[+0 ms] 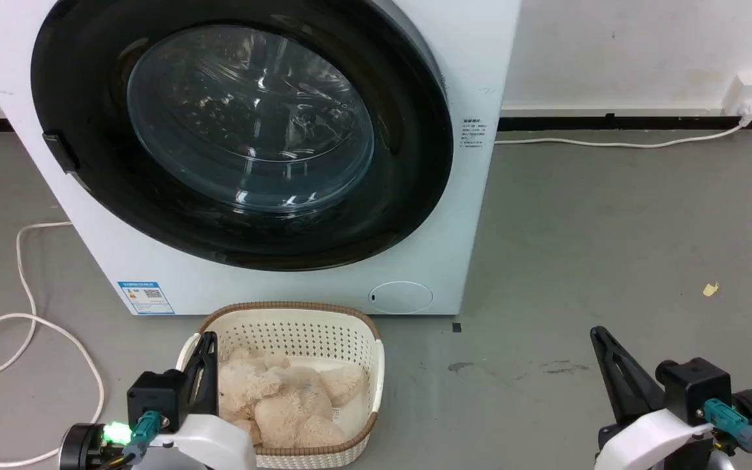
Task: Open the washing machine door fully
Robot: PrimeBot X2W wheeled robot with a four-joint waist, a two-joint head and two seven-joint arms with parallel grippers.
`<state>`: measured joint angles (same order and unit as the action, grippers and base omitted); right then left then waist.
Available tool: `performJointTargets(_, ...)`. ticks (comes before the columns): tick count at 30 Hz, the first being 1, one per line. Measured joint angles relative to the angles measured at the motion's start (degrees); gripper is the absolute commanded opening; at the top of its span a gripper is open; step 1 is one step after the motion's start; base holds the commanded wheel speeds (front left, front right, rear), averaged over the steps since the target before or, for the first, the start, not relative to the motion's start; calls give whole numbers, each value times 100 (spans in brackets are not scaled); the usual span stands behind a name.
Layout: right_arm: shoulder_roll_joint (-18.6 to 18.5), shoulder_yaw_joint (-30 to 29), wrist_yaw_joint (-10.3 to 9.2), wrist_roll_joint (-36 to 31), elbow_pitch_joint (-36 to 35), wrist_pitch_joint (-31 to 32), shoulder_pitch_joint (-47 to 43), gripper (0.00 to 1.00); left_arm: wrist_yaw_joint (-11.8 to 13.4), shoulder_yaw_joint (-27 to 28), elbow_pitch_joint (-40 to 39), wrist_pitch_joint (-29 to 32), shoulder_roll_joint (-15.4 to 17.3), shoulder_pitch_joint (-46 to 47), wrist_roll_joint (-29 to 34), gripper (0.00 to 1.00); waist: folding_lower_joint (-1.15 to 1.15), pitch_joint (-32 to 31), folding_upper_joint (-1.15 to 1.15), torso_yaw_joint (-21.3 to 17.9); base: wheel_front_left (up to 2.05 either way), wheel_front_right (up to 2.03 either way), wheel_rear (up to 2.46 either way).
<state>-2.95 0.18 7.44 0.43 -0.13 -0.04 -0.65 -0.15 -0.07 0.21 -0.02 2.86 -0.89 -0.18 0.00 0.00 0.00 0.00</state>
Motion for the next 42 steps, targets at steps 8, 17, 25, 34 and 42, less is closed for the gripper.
performJointTargets(8, 0, 0, 0, 0, 0, 0, 0, 0, -1, 0, 0, 0, 0, 0, 0, 0, 0, 0, 0, 0, 0, 0, 0)
performJointTargets(17, 0, 0, 0, 0, 0, 0, 0, 0, 0, 0, 0, 0, 0, 0, 0, 0, 0, 0, 0, 0, 0, 0, 0)
performJointTargets(25, 0, 0, 0, 0, 0, 0, 0, 0, 0, 0, 0, 0, 0, 0, 0, 0, 0, 0, 0, 0, 0, 0, 0)
performJointTargets(34, 0, 0, 0, 0, 0, 0, 0, 0, 0, 0, 0, 0, 0, 0, 0, 0, 0, 0, 0, 0, 0, 0, 0)
performJointTargets(42, 0, 11, 0, 3, -1, 0, -4, 100, -1, -3, 3, 0, 0, -2, 0, 100, 0, 1, 0, 0, 0, 0, 0)
